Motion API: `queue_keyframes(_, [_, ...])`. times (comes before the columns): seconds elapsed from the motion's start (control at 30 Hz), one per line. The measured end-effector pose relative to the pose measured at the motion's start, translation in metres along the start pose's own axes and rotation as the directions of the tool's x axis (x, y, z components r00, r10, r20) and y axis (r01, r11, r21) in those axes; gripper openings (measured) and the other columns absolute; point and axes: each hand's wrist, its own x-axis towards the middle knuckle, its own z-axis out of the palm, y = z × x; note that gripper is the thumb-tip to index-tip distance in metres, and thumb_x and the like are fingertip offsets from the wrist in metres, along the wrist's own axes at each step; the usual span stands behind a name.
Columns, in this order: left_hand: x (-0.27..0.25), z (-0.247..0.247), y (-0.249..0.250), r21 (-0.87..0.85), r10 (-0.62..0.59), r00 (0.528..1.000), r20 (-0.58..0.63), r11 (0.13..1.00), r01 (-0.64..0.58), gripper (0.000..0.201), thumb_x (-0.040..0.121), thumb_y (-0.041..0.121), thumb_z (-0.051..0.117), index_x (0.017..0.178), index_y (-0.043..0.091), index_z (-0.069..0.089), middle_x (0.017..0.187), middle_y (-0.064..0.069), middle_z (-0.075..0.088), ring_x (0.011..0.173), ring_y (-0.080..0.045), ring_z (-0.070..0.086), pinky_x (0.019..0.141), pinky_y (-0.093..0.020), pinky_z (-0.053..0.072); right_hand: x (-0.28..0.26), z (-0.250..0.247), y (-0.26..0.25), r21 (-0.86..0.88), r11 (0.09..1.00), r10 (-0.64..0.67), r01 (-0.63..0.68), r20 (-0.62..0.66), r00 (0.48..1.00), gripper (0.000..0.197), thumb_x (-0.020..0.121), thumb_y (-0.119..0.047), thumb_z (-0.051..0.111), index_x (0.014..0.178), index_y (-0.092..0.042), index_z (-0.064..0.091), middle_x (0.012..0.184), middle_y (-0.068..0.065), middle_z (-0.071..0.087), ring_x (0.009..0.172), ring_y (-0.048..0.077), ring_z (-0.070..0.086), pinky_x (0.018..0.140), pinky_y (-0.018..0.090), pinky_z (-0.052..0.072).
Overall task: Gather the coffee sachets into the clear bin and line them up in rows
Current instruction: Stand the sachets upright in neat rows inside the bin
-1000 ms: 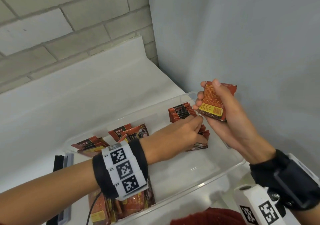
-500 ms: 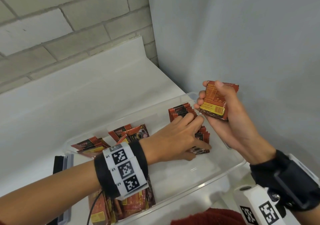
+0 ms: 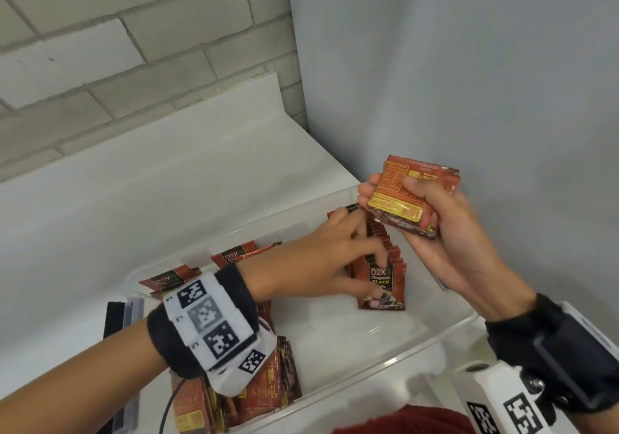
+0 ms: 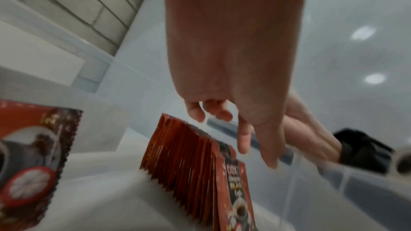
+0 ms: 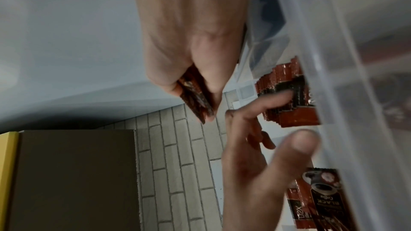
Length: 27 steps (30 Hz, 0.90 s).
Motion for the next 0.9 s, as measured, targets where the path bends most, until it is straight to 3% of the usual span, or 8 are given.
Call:
queue_keyframes(0.1, [-0.006,-0.019,-0.003,-0.233,-0.180,0.983,-0.040,0.958,0.166,0.036,0.079,0.047,0.070,0.099,0.021,0.056,0.099,0.004,0.046,0.094,-0.006,0.040,0.077,-0.013,0.034,-0.001,0.001,0.000,-0.069,0.998,-0.012,0.014,0.023,1.000,0.026,0.087,-0.015,0.054,0.109,-0.003,0.062,0.106,0.015,0.072,0.101,0.029,0.070,0.091,0.036,0.055])
queue_keyframes(0.23, [-0.008,-0.037,0.000,-0.466,-0.310,0.932,-0.189,0.863,0.193,0.038,0.076,0.052,0.061,0.104,0.029,0.051,0.094,0.006,0.054,0.085,-0.005,0.052,0.072,-0.017,0.044,0.000,-0.001,0.001,-0.186,0.983,0.011,-0.003,0.041,0.999,0.025,0.087,-0.016,0.057,0.108,-0.005,0.066,0.107,0.014,0.073,0.099,0.026,0.070,0.086,0.032,0.057])
queue_keyframes(0.4, [0.001,-0.034,0.003,-0.557,-0.290,0.899,-0.330,0.828,0.063,0.039,0.085,0.035,0.067,0.119,0.021,0.052,0.097,0.010,0.057,0.089,-0.005,0.057,0.079,-0.026,0.051,0.000,-0.002,0.003,-0.274,0.961,0.058,-0.043,0.048,0.997,0.034,0.082,-0.021,0.062,0.112,-0.006,0.065,0.107,0.015,0.072,0.099,0.029,0.070,0.086,0.035,0.057])
queue_keyframes(0.5, [0.004,-0.032,0.000,-0.567,-0.308,0.866,-0.394,0.823,0.034,0.037,0.083,0.028,0.071,0.114,0.015,0.058,0.103,0.005,0.063,0.096,-0.010,0.060,0.082,-0.033,0.053,0.000,-0.002,0.003,-0.266,0.963,0.053,-0.034,0.062,0.997,0.034,0.082,-0.023,0.060,0.112,-0.007,0.066,0.107,0.014,0.072,0.099,0.027,0.070,0.084,0.033,0.057])
queue_keyframes(0.67, [0.003,-0.032,0.000,-0.592,-0.305,0.822,-0.480,0.805,-0.047,0.025,0.081,0.021,0.073,0.101,0.016,0.060,0.097,0.007,0.066,0.092,-0.012,0.061,0.076,-0.028,0.050,0.000,-0.001,0.005,-0.232,0.972,0.053,-0.036,0.069,0.996,0.032,0.071,-0.037,0.064,0.093,-0.017,0.076,0.102,0.009,0.074,0.094,0.022,0.072,0.077,0.028,0.058])
queue_keyframes(0.73, [0.001,-0.035,0.000,-0.604,-0.286,0.806,-0.519,0.789,-0.108,0.020,0.082,0.014,0.074,0.095,0.016,0.059,0.093,0.006,0.066,0.088,-0.019,0.060,0.075,-0.036,0.049,0.001,0.000,0.005,-0.214,0.976,0.060,-0.044,0.069,0.996,0.043,0.065,-0.048,0.063,0.090,-0.017,0.077,0.098,0.008,0.074,0.093,0.020,0.071,0.077,0.028,0.058])
queue_keyframes(0.8, [-0.002,-0.037,-0.001,-0.603,-0.245,0.800,-0.547,0.779,-0.174,0.017,0.081,0.007,0.073,0.088,0.014,0.059,0.090,0.005,0.065,0.089,-0.026,0.061,0.079,-0.050,0.050,0.004,0.001,0.005,-0.206,0.975,0.102,-0.089,0.053,0.993,0.071,0.060,-0.062,0.057,0.104,-0.008,0.070,0.091,0.009,0.069,0.090,0.020,0.066,0.077,0.029,0.058])
queue_keyframes(0.9, [-0.007,-0.038,-0.004,-0.607,-0.164,0.836,-0.524,0.760,-0.232,0.011,0.082,0.006,0.068,0.083,0.013,0.059,0.095,0.005,0.068,0.098,-0.021,0.062,0.083,-0.056,0.052,0.004,0.002,0.003,-0.228,0.955,0.209,-0.189,0.067,0.976,0.083,0.055,-0.069,0.049,0.107,-0.005,0.065,0.096,0.010,0.073,0.091,0.021,0.069,0.077,0.028,0.058])
